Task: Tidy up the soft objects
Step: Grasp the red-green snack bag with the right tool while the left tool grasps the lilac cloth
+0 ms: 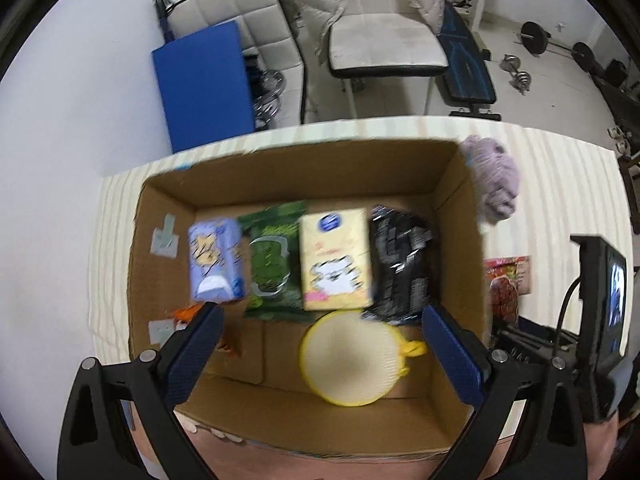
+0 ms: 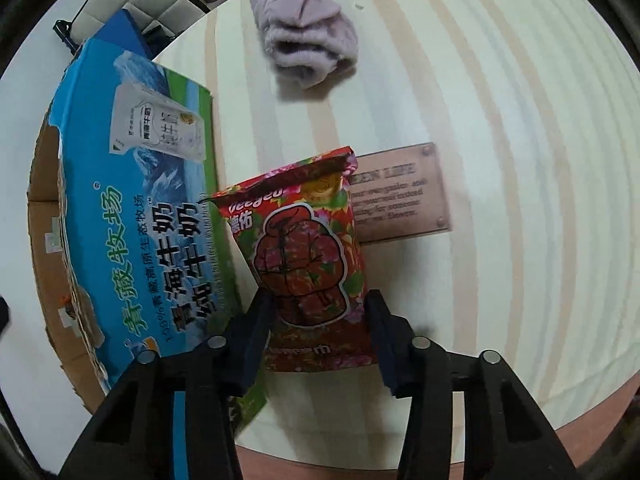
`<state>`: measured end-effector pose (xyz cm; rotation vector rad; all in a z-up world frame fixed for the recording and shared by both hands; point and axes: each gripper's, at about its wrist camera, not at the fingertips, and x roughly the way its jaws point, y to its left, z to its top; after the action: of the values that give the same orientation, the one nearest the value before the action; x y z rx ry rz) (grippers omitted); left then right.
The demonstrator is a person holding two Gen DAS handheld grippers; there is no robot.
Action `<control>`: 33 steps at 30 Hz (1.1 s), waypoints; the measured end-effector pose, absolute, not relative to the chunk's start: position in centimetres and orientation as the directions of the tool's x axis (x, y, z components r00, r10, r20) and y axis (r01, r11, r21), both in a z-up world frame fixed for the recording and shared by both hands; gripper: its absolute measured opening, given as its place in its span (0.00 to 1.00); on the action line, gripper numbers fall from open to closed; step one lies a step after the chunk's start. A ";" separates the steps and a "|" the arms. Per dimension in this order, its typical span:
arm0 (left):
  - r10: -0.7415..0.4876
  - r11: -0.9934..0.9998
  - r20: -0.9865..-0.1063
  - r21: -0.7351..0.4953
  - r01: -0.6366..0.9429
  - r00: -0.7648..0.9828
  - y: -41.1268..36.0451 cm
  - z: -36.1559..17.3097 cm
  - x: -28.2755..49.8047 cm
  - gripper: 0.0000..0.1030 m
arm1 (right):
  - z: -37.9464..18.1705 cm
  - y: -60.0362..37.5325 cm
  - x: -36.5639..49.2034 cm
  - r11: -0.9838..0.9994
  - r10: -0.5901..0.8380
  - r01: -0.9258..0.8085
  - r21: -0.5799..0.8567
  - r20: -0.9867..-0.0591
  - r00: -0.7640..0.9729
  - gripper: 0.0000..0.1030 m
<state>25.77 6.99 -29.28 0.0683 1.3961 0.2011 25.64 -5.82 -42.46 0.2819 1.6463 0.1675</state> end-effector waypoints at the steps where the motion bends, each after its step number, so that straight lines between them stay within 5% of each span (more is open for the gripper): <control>1: 0.173 0.983 -0.971 0.160 -0.090 0.163 6.2 -29.1 26.2 0.99 | -42.4 -6.4 25.6 0.960 0.271 0.088 0.264 -0.960 -0.067 0.47; 10: 0.017 0.999 -0.996 0.021 0.046 0.084 -3.0 -31.5 33.8 0.99 | -42.3 -21.7 24.9 0.931 0.207 0.309 0.193 -0.978 -0.014 0.47; 20: 0.038 0.993 -0.995 0.027 0.117 -0.090 -9.5 -41.3 42.2 0.98 | -41.7 -28.0 25.7 0.903 0.217 0.380 0.199 -0.976 -0.006 0.49; 23: 0.027 0.994 -0.991 0.014 0.107 -0.128 -10.1 -43.2 43.0 0.98 | -40.9 -28.1 26.7 0.898 0.224 0.388 0.209 -0.975 0.008 0.62; 26: 0.028 0.996 -0.988 0.014 0.092 -0.151 -10.3 -44.4 43.4 0.98 | -40.4 -28.5 27.3 0.903 0.230 0.371 0.217 -0.973 0.008 0.65; 28: 0.023 0.995 -0.987 0.007 0.098 -0.156 -10.8 -45.1 43.4 0.89 | -40.5 -28.4 28.7 0.916 0.223 0.344 0.205 -0.975 -0.012 0.68; 30: 0.044 0.993 -0.985 0.025 0.114 -0.166 -11.2 -45.6 43.3 0.74 | -40.6 -28.2 28.7 0.928 0.206 0.324 0.185 -0.978 -0.031 0.69; 32: 0.047 0.991 -0.983 0.023 0.130 -0.180 -11.6 -46.0 43.0 0.48 | -41.4 -27.5 28.9 0.939 0.184 0.305 0.158 -0.981 -0.059 0.69; 33: 0.038 0.992 -0.984 0.017 0.123 -0.173 -11.6 -45.8 42.8 0.45 | -41.8 -27.4 29.1 0.944 0.175 0.295 0.146 -0.982 -0.074 0.69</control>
<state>42.79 -11.64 -45.81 0.1195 1.7447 -0.0753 29.08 -27.37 -41.81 0.3634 1.6538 -0.1032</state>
